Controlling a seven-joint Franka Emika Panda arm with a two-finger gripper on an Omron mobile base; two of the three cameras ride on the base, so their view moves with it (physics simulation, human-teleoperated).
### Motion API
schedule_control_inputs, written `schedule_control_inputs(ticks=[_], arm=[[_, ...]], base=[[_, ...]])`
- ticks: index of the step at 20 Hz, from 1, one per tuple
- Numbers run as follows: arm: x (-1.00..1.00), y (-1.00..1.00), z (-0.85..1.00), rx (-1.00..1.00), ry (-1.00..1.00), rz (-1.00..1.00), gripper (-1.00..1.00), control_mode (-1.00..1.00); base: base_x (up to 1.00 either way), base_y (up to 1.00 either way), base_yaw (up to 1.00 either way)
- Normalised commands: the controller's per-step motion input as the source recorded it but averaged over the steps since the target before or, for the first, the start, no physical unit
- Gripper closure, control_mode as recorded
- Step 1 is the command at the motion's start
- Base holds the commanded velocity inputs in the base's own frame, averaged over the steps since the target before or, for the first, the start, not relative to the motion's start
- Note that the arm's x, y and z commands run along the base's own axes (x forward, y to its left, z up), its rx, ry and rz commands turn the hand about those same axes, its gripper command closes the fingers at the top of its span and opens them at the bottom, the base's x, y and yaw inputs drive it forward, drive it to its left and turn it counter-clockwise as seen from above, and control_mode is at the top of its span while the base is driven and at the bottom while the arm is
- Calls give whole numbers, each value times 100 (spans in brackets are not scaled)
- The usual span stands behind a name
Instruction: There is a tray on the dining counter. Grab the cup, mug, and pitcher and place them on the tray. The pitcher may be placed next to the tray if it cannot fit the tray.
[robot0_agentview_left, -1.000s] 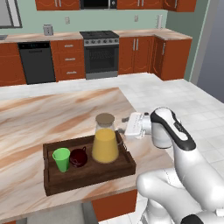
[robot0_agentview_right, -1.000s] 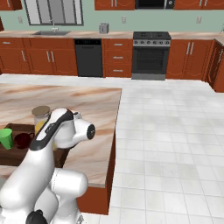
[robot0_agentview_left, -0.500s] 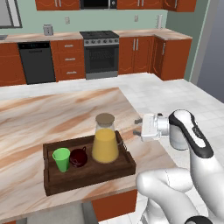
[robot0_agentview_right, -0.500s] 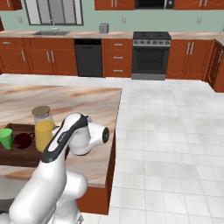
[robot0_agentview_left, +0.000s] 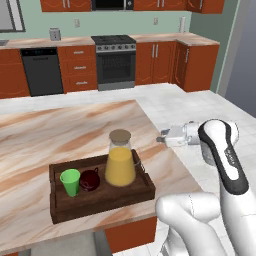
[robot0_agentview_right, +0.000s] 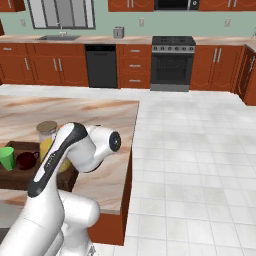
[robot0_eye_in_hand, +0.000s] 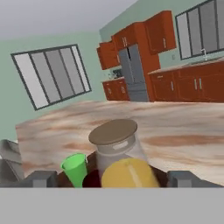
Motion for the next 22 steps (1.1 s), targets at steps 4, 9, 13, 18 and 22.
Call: schedule_control_inputs(ticks=[4,9,13,18,22], arm=[[-38,0,9,-5,20,-22,-100,-100],[-47,-9,0,-9,14,-21,-100,-100],[-51,-27,6,-5,10,-24,-100,-100],[-57,-47,1,-2,9,-28,-100,-100],[-56,-42,0,-3,6,-30,-100,-100]], base=[[0,0,0],[0,0,0],[0,0,0],[0,0,0],[0,0,0]])
